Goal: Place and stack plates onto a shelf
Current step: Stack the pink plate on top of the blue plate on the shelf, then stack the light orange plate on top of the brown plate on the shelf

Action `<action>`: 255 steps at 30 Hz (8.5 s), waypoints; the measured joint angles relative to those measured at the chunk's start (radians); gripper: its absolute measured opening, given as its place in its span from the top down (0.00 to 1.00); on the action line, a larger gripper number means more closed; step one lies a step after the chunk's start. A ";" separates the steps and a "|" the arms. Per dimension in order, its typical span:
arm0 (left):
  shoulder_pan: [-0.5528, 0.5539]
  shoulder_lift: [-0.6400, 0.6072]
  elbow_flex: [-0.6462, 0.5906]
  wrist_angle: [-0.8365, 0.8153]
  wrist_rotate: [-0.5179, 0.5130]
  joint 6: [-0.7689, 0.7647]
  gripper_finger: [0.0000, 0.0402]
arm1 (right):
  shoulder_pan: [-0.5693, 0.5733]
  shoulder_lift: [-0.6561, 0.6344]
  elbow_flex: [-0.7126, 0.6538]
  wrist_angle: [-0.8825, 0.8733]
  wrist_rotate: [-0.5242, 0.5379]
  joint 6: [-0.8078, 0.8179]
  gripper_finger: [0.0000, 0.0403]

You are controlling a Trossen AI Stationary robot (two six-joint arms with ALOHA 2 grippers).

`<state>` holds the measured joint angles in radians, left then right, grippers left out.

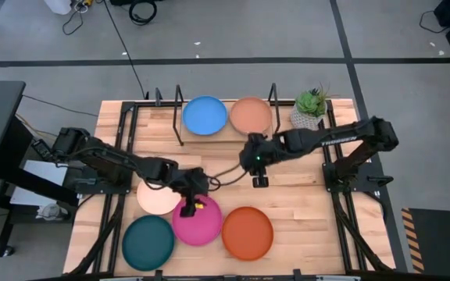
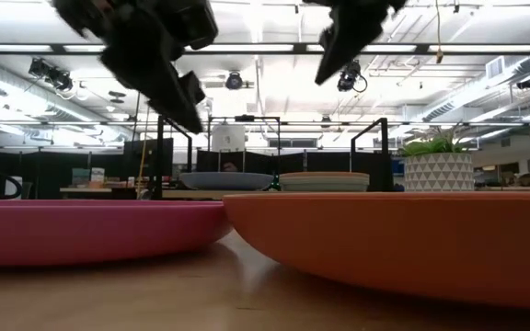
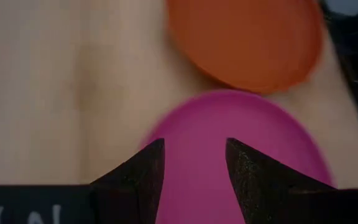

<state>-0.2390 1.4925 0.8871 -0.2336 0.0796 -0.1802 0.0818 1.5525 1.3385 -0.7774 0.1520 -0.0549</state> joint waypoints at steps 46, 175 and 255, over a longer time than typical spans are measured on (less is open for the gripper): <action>-0.503 0.516 0.397 -0.256 -0.479 -0.515 0.63 | 0.245 -0.051 -0.451 0.779 0.449 -0.080 0.60; 0.070 0.344 0.580 -0.810 -0.088 -0.068 0.62 | 0.526 -0.090 -0.460 0.341 0.720 0.341 0.60; 0.438 0.345 0.589 -0.424 -0.121 0.930 0.96 | 0.486 -0.123 -0.529 0.528 0.775 0.237 0.60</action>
<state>0.1987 1.8372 1.4757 -0.6581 -0.0410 0.7502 0.5674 1.4292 0.8093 -0.2489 0.9272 0.1818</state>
